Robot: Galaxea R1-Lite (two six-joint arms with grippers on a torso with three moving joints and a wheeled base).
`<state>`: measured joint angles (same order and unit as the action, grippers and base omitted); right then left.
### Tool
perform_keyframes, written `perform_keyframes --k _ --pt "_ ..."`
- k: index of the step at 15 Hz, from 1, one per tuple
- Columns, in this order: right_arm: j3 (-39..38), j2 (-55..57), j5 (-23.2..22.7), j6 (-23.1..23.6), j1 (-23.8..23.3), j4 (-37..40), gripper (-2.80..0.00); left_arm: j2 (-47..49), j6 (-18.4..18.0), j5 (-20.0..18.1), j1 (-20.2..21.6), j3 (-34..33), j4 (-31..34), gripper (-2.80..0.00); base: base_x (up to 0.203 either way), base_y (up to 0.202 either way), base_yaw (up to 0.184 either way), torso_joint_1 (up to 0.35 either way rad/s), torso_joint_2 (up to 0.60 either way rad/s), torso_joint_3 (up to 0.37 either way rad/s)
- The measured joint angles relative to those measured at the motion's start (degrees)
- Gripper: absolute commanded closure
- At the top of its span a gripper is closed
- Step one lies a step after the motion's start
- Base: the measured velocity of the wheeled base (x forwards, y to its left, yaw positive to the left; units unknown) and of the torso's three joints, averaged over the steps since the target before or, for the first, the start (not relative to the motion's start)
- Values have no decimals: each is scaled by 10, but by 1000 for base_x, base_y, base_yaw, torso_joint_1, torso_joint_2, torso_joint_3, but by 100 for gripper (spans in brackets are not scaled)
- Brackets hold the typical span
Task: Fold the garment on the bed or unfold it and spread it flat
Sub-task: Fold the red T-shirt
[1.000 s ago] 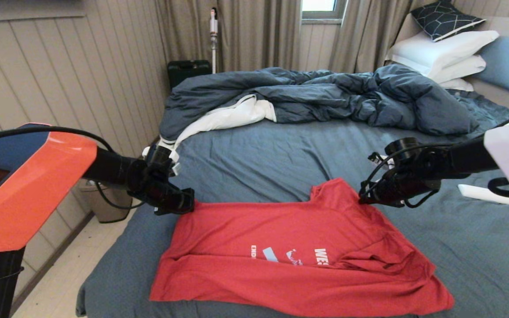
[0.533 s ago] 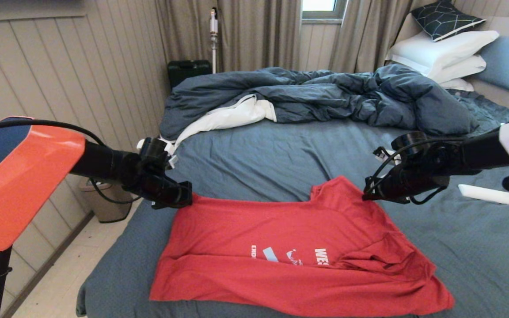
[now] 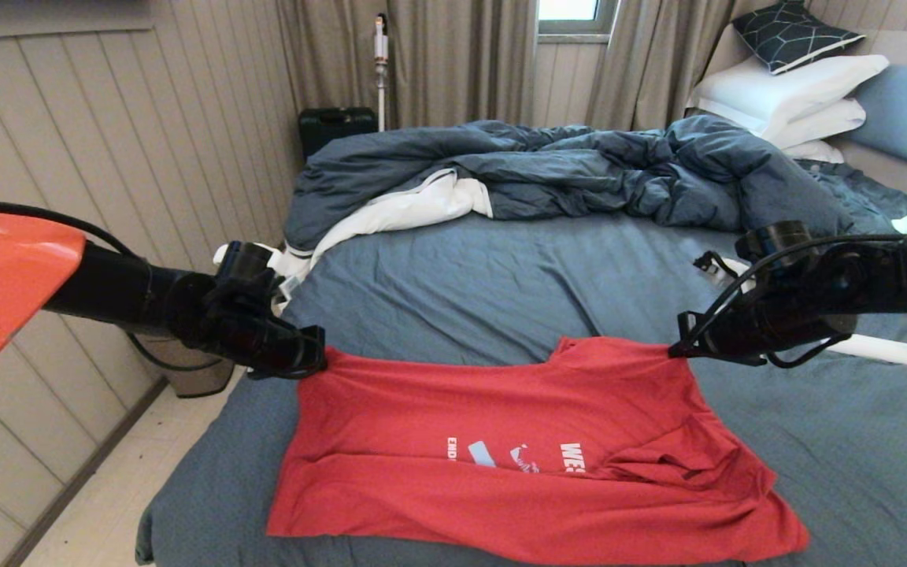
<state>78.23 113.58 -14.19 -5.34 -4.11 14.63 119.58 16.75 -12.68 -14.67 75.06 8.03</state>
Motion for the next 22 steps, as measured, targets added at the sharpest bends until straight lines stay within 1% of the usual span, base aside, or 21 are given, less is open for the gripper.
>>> perform_keyframes --k 3,5,8,11,16,22 --pt "-85 -43 1 3 -1 -58 0 -39 -2 0 0 -87 -46 0 0 0 0 0 0 0" --pt "-144 -72 1 12 -11 -96 0 -63 -3 0 0 -133 -72 0 0 0 0 0 0 0" --pt "-209 -106 0 34 -28 -107 0 -86 -4 0 0 -182 -100 0 0 0 0 0 0 0" --pt "-248 -121 -1 44 -49 -135 0 -96 -8 0 -1 -227 -132 0 0 0 0 0 0 0" --pt "-305 -125 -1 56 -55 -182 0 -99 -15 0 -2 -310 -207 0 0 0 0 0 0 0" --pt "-344 -118 -1 56 -53 -211 0 -99 -17 0 -9 -362 -238 0 0 0 0 0 0 0"
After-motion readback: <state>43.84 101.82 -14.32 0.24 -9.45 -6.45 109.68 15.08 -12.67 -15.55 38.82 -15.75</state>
